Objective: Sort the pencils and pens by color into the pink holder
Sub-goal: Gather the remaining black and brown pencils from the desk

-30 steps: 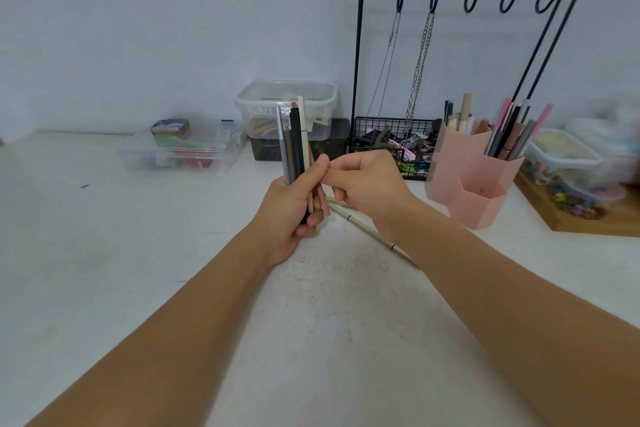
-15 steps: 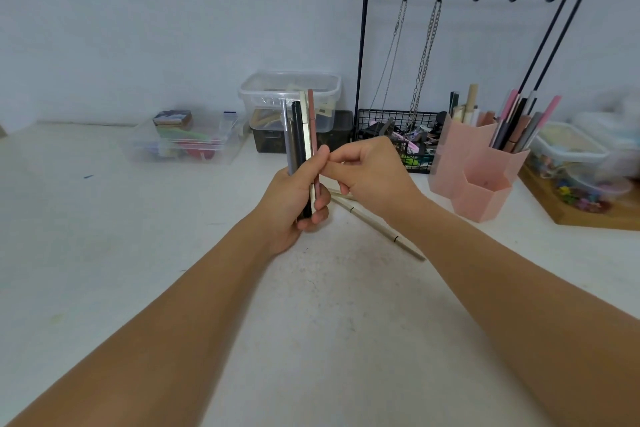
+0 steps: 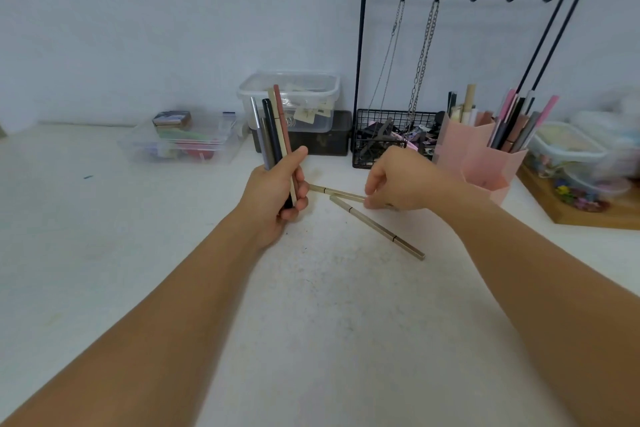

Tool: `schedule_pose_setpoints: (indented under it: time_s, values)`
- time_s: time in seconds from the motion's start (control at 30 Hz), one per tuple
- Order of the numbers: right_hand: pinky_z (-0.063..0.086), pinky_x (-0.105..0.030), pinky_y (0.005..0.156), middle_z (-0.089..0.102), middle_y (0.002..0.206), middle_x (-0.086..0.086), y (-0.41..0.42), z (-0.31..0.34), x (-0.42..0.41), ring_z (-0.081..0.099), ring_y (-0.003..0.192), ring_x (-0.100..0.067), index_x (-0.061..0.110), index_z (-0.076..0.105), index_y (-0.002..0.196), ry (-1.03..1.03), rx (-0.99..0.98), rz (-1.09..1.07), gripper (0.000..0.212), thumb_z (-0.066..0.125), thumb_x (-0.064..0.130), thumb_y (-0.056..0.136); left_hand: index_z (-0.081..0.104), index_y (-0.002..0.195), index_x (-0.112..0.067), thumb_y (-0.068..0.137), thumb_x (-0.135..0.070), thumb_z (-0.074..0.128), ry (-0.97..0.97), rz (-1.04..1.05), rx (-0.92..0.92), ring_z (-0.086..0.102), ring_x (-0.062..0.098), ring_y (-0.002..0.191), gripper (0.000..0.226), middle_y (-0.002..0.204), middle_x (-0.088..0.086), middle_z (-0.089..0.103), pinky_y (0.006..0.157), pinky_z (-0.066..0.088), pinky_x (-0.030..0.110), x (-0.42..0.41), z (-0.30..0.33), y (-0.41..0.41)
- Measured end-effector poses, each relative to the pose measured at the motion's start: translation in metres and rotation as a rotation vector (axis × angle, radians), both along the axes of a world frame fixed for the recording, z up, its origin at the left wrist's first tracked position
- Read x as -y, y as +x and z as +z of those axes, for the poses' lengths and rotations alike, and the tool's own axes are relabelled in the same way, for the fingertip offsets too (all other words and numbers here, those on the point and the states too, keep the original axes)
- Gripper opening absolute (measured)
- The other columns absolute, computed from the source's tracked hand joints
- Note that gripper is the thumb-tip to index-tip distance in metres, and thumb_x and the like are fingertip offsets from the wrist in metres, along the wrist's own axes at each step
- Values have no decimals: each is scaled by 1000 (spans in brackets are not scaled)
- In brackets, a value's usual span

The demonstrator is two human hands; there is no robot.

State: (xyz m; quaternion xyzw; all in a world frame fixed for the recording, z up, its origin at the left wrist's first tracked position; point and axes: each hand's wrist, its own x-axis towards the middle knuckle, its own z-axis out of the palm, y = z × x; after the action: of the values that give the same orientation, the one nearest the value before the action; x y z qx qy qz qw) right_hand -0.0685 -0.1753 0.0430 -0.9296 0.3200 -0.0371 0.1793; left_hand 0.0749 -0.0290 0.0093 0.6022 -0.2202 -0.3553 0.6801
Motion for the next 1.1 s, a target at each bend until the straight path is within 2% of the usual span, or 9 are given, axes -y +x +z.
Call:
schedule_pose_setpoints:
  time_s: [0.13, 0.27, 0.37, 0.47, 0.57, 0.67, 0.77, 1.0, 1.1]
  values:
    - [60, -39, 82, 77, 88, -7, 5, -4, 2, 71, 84, -21, 8, 79, 86, -14, -36, -2, 8, 80, 15, 82, 54, 71, -16, 96, -40, 66, 26, -4, 5, 55, 15, 47, 37, 55, 3, 55, 36, 32, 21, 0, 0, 0]
    - [60, -45, 83, 74, 100, -22, 3, -1, 4, 72, 87, -30, -5, 74, 93, 12, -54, 2, 18, 69, 12, 89, 51, 74, -17, 96, -40, 66, 15, -45, -36, 43, 10, 46, 35, 54, -2, 47, 34, 27, 18, -1, 1, 1]
    - [58, -36, 64, 72, 95, -27, -2, 12, 1, 64, 68, -25, -10, 69, 101, 68, -8, 1, 25, 63, 14, 94, 48, 76, -19, 95, -44, 66, 8, -68, -53, 36, 9, 45, 36, 55, -4, 42, 34, 24, 17, -2, 2, 1]
    - [52, -24, 55, 66, 76, -13, -5, 25, -10, 59, 63, -16, -2, 69, 97, 314, 169, 7, 18, 63, 15, 96, 47, 73, -21, 90, -54, 67, 14, -63, -56, 34, 9, 46, 43, 56, -4, 39, 35, 21, 18, -2, 4, -1]
    - [50, -22, 58, 63, 75, -4, -3, 32, -25, 58, 64, -11, 6, 69, 89, 674, 360, 84, 12, 63, 14, 97, 47, 71, -21, 87, -65, 63, 10, -60, -47, 33, 10, 46, 50, 54, -5, 38, 34, 20, 18, 0, 4, -6]
    - [46, -20, 55, 62, 72, -2, 6, 26, -38, 56, 61, -8, 7, 70, 90, 842, 505, 102, 10, 65, 13, 96, 56, 79, -18, 88, -68, 59, -30, -66, -32, 34, 9, 44, 51, 54, -4, 39, 34, 20, 18, 2, 3, -13]
    - [44, -20, 54, 60, 71, -3, 12, 17, -46, 53, 58, -8, 2, 72, 96, 847, 583, 41, 13, 69, 14, 93, 58, 88, -13, 88, -68, 59, -60, -39, -4, 37, 10, 44, 55, 55, -1, 43, 35, 21, 19, 5, 2, -18]
    - [37, -18, 44, 60, 59, -2, 17, 9, -54, 46, 49, -9, -2, 75, 86, 775, 634, -58, 10, 73, 8, 87, 71, 99, 1, 85, -66, 65, -93, -12, 89, 39, 13, 45, 68, 61, 9, 48, 38, 25, 20, 6, -2, -17]
    - [36, -17, 43, 60, 56, -2, 18, 5, -56, 46, 45, -8, 7, 76, 78, 802, 651, -67, 8, 73, 6, 86, 69, 90, 1, 87, -57, 70, -56, -13, 132, 42, 15, 45, 59, 69, 16, 50, 38, 27, 20, 5, -3, -15]
